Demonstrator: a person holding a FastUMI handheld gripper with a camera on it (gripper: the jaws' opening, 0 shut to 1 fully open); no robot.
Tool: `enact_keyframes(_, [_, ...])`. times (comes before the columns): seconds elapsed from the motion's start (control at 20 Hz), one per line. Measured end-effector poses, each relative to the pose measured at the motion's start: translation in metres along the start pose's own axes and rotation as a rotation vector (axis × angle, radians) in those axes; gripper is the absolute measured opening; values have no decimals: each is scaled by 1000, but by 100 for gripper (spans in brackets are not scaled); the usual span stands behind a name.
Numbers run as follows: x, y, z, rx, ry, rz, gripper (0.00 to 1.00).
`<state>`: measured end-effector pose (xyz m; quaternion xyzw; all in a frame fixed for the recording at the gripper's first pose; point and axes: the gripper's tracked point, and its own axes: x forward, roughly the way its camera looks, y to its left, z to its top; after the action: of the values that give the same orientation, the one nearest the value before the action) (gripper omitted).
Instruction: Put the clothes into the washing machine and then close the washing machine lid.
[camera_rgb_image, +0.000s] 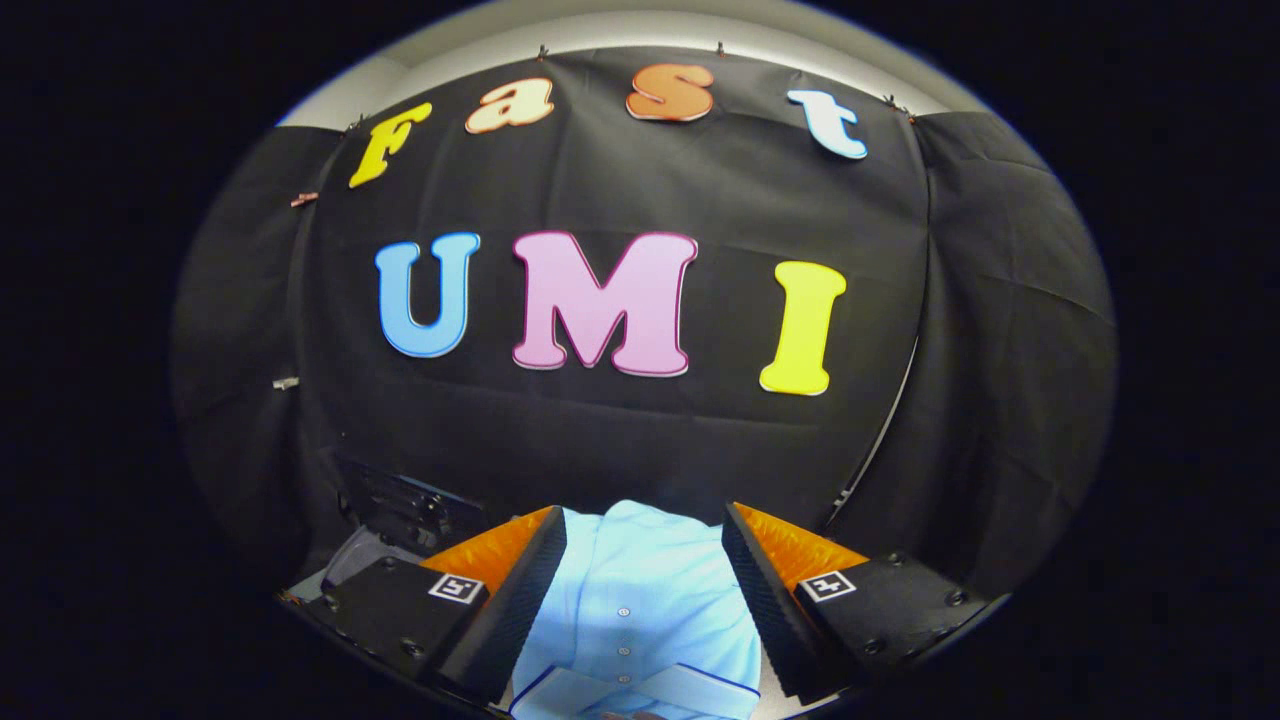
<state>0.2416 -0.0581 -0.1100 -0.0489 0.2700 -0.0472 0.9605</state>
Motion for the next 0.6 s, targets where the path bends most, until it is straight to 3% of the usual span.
enact_keyframes(0.3, [57, -7, -48, -18, 185, -36, 98])
enact_keyframes(0.6, [81, -3, -83, -40, 284, -20, 98])
